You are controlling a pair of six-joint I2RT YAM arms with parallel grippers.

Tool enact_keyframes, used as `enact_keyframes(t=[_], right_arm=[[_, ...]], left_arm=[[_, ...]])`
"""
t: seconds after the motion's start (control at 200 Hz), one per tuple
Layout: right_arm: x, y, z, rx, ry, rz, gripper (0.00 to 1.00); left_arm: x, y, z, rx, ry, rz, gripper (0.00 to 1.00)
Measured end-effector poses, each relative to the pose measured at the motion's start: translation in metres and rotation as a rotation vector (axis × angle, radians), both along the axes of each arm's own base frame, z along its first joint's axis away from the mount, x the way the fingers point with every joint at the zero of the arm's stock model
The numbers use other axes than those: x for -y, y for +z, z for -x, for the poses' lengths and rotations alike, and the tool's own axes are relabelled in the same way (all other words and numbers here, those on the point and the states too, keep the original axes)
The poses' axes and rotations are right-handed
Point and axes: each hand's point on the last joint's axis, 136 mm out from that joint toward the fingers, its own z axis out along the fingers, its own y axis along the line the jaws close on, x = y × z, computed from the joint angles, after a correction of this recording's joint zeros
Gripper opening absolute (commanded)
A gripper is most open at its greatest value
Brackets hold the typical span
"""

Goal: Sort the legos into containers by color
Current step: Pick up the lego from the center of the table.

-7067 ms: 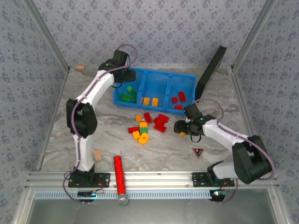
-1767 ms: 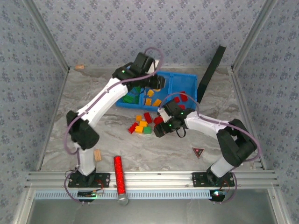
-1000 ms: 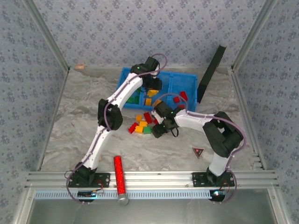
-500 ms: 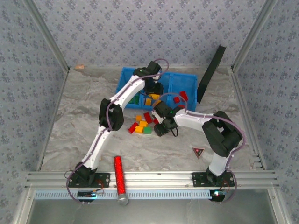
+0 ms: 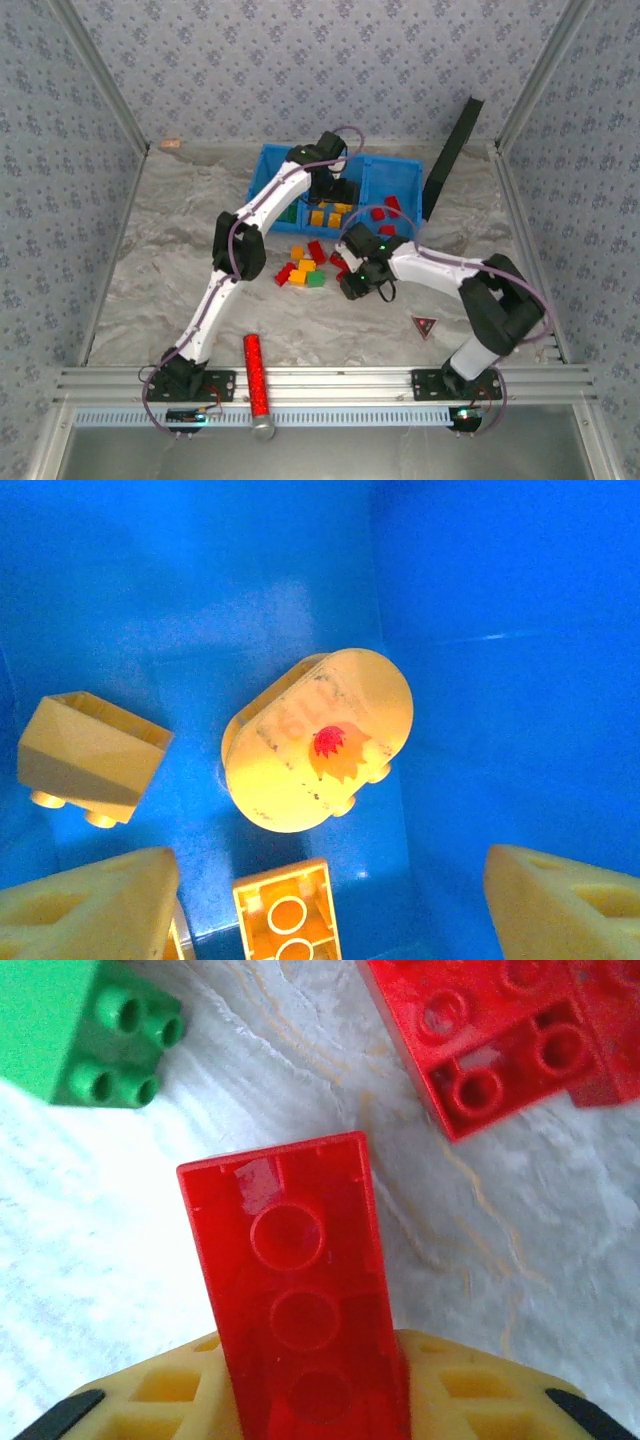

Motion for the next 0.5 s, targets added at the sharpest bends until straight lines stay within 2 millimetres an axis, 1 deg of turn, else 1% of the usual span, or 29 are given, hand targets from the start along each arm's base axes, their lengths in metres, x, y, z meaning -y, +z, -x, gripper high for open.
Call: enact_keyframes(t=[0.1, 0.175, 0.28, 0.365, 0.41, 0.5], right_arm=[[0.009, 0.023, 0.001, 0.02, -0.035, -0.057, 0.34], [0.018, 0.044, 0.0, 0.046, -0.067, -0.1, 0.33], [0.038, 0.073, -0.004, 0.092, -0.141, -0.152, 0.32], [0.06, 0.09, -0.013, 0.125, -0.231, -0.172, 0.32], [0.071, 0.098, -0.019, 0.139, -0.277, -0.175, 0.32], [0.088, 0.111, -0.038, 0.173, -0.351, -0.18, 0.31]], left_arm=[[-0.003, 0.003, 0.002, -0.008, -0.004, -0.004, 0.82], [-0.003, 0.003, 0.003, -0.013, -0.01, -0.001, 0.82], [-0.005, 0.004, 0.006, -0.021, -0.019, -0.009, 0.82], [-0.01, 0.007, 0.011, -0.016, -0.03, -0.033, 0.83], [-0.017, 0.009, 0.018, -0.012, -0.036, -0.063, 0.83], [-0.033, 0.024, 0.035, 0.001, -0.04, -0.106, 0.84]])
